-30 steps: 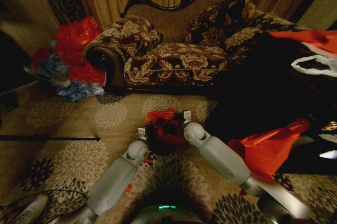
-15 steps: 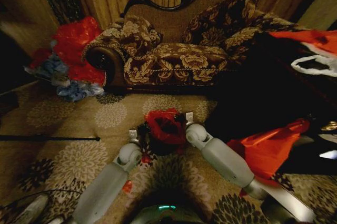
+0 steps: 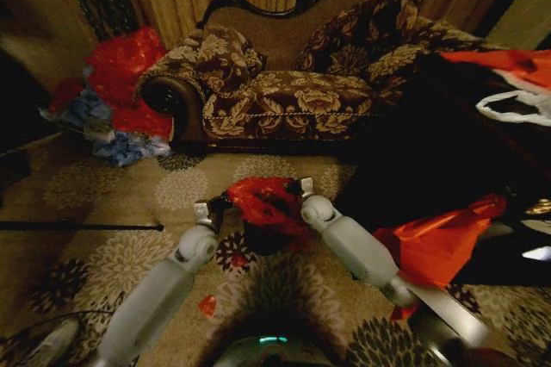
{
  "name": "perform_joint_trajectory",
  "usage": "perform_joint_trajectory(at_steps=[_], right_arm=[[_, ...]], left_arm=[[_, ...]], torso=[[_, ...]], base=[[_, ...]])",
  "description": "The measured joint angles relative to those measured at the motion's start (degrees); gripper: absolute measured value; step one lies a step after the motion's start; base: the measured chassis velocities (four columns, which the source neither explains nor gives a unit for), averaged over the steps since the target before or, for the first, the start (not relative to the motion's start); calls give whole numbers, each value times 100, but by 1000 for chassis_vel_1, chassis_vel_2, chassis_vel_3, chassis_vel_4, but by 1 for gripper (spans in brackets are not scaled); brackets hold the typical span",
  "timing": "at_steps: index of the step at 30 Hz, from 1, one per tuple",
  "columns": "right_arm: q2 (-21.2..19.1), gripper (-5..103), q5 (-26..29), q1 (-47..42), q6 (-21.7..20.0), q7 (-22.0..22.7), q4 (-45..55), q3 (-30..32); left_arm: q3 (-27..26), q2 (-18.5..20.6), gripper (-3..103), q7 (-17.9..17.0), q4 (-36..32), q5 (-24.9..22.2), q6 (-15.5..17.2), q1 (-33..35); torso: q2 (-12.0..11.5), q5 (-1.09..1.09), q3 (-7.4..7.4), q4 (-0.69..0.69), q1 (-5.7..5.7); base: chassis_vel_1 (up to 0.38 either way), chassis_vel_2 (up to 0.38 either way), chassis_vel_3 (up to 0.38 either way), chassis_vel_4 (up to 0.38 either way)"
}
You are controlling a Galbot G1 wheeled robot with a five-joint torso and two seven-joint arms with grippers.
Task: Place a garbage bag over the trash bin.
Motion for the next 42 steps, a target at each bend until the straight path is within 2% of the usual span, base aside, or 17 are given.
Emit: perform_joint_trajectory(at_steps=[1,3,4,5,7,8,10,12,15,16,19,24,35,42], right_arm=[[0,0,0,0,0,0,0,0],[50,0,-236,150,77,-525,-410,-34],[50,0,-236,150,77,-525,-410,-34],[59,0,-440,208,156,-874,-637,-49],[119,0,-954,287,492,-1498,-1188,-67],[119,0,-954,287,492,-1498,-1188,-67],[236,0,-1408,316,842,-1926,-1671,-36],[285,0,-1546,325,947,-2101,-1853,-3],[447,0,-1958,374,1343,-2593,-2459,162],[447,0,-1958,374,1343,-2593,-2459,162],[553,0,-2678,431,1810,-3188,-3008,527],[564,0,-3047,425,2056,-3487,-3202,714],[646,0,-3288,-1,2461,-3691,-3213,911],[642,0,-3499,-264,2572,-3711,-3142,1032]], left_arm=[[0,0,0,0,0,0,0,0],[49,-112,0,117,382,-4,12,-176],[49,-112,0,117,382,-4,12,-176],[62,-157,0,168,535,-19,17,-230],[62,-225,0,253,763,-56,44,-270],[62,-225,0,253,763,-56,44,-270],[52,-261,0,353,916,-66,53,-265],[43,-271,0,401,964,-78,63,-259],[31,-321,0,496,1101,-150,115,-252],[31,-321,0,496,1101,-150,115,-252],[25,-360,0,599,1165,-158,187,-227],[20,-415,0,651,1169,-150,258,-144],[-53,-554,0,732,1103,-162,441,108],[-94,-622,0,769,1091,-125,475,249]], torso=[[0,0,0,0,0],[0,2,0,1,0],[0,2,0,1,0],[0,1,0,0,0],[0,1,0,-1,0],[0,1,0,-1,0],[0,1,0,-1,0],[0,2,0,0,0],[0,2,0,1,-1],[0,2,0,1,-1],[0,0,0,0,-1],[0,0,-1,-1,-1],[0,1,-1,0,-1],[0,1,-1,0,-2]], base=[[0,0,0,0],[0,0,0,0],[0,0,0,0],[0,0,0,0],[0,0,0,0],[0,0,0,0],[0,0,0,0],[0,0,0,0],[0,0,0,0],[0,0,0,0],[0,0,0,0],[0,0,0,0],[0,0,0,0],[0,0,0,0]])
